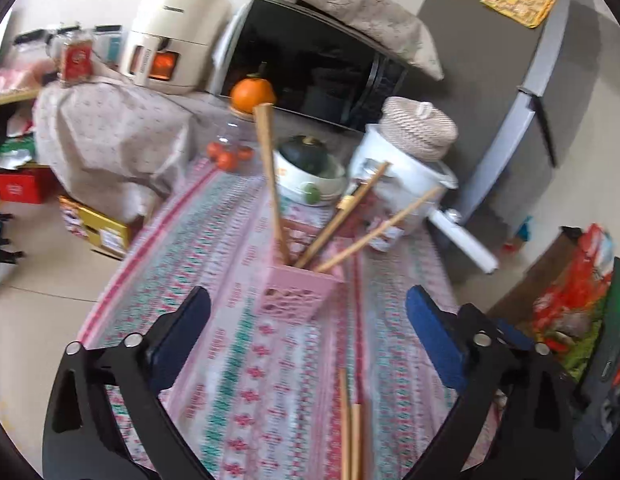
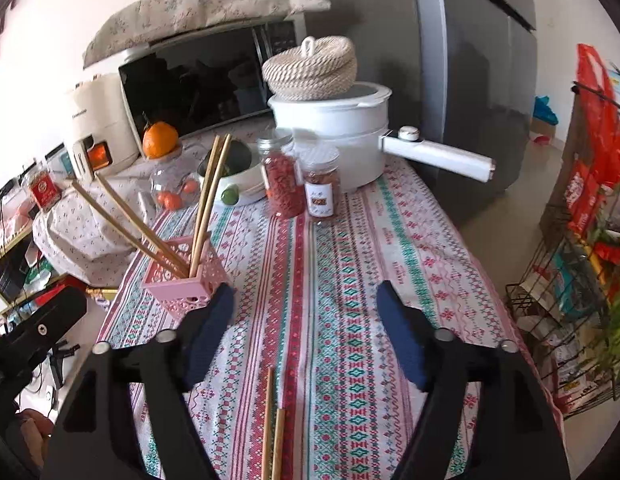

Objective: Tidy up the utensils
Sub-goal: 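Move both open tools down to the two bamboo chopsticks on the cloth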

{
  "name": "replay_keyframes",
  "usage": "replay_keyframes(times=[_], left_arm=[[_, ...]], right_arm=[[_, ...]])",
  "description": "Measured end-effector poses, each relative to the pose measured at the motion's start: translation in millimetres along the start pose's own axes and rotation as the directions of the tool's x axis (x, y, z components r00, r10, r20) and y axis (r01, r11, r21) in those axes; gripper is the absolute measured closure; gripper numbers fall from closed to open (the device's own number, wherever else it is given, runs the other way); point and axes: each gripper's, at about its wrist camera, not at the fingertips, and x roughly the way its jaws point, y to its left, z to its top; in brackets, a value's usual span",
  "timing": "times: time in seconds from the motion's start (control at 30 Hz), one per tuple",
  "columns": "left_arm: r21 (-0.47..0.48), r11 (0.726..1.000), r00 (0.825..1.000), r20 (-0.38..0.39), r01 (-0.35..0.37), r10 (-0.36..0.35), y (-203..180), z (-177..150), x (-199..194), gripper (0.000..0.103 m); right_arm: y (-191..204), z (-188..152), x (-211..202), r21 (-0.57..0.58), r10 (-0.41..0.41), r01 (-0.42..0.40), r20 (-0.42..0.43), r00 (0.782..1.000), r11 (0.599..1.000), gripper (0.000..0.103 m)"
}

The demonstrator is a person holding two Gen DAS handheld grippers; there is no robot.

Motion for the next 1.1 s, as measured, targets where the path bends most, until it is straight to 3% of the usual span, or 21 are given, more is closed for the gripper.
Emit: replay_keyframes(times=[0.17,0.33,0.53,0.87,1.1], left_arm=[[0.010,0.995,0.995,-0.027,0.095,-0.095,-4.5,-3.2,2.4,0.007],[0.001,0.981,0.979,-0.059,0.196,-0.195,-5.7,-4.1,3.9,0.007],[0.000,0.964,0.957,-0.125,0.264,-0.262,-8.1,-9.2,10.4,0.007],[-0.013,0.955,0.931,-0.218,0.296,-0.292,-10.7,-20.3,25.0,0.007],[-0.004,0.956,0.929,-0.233,0.294,-0.287,-14.6,-24.2,26.9,0.007]], right_arm=[[-8.4,-1.1,-12.2,0.012,-0.018,0.017,0.035,0.999,1.000,0.020],[-12.7,-5.3,-19.1,0.004,-0.008,0.007,0.040,0.999,1.000,0.019],[-13.0,-13.0,-19.8,-0.024,0.005,-0.005,0.018,1.000,1.000,0.018],[-24.2,-22.9,-23.0,-0.043,-0.007,0.007,-0.005,1.000,0.999,0.015],[-31.5,-26.5,-24.0,-0.039,-0.004,0.003,-0.028,1.000,0.999,0.015]])
